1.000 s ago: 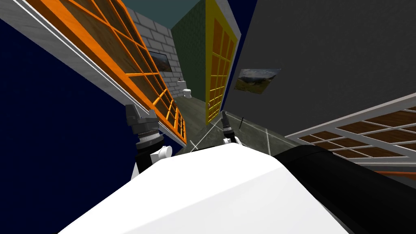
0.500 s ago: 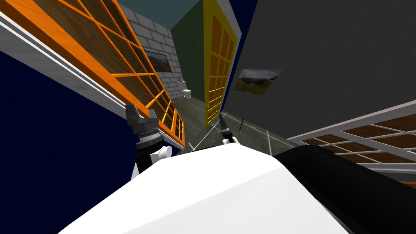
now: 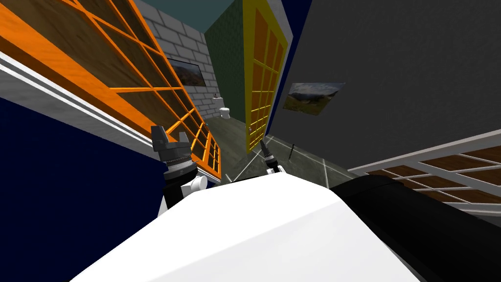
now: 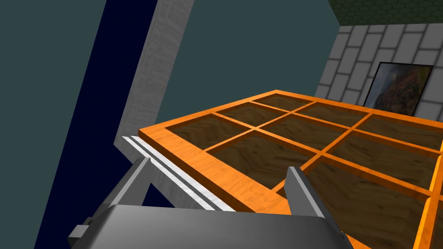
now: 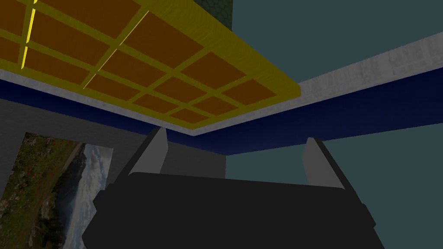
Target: Push the door open
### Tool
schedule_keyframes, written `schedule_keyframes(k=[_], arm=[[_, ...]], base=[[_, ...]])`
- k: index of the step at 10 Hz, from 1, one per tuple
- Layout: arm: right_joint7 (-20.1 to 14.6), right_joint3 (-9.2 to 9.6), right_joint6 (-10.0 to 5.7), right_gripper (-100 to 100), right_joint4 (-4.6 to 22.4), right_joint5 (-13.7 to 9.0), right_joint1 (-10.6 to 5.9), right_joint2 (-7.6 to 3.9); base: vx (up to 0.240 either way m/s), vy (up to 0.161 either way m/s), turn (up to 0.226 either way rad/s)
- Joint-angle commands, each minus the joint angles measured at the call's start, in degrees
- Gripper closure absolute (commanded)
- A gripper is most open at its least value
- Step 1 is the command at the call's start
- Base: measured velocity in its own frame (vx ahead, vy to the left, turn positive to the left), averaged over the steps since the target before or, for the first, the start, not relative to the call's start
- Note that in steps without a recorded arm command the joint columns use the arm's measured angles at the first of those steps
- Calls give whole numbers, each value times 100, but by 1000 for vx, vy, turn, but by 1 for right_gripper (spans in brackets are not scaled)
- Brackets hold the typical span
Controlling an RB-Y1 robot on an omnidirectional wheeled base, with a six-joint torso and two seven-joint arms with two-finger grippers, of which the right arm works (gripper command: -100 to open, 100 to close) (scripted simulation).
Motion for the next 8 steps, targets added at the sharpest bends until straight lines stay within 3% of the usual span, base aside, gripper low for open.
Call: schedule_keyframes(k=[1,8], arm=[[177,21,-51,-100,148,80,-14,-16],[931,126,-240,-100,877,444,-180,-16]], base=[[85,-63,8],[102,-74,9]])
